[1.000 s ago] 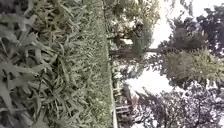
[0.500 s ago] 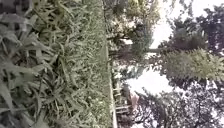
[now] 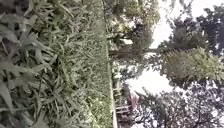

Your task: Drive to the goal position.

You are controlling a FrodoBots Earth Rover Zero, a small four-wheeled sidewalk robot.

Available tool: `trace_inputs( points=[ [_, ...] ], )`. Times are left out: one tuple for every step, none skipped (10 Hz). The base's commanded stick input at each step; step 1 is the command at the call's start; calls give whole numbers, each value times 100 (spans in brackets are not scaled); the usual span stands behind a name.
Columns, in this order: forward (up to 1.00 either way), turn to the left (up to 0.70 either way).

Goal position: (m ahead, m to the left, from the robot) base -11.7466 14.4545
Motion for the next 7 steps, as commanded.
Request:
trace_inputs(
  points=[
    [0, 45],
    [0, 45],
    [22, 32],
    [30, 27],
    [30, 27],
    [30, 27],
    [30, 27]
  ],
)
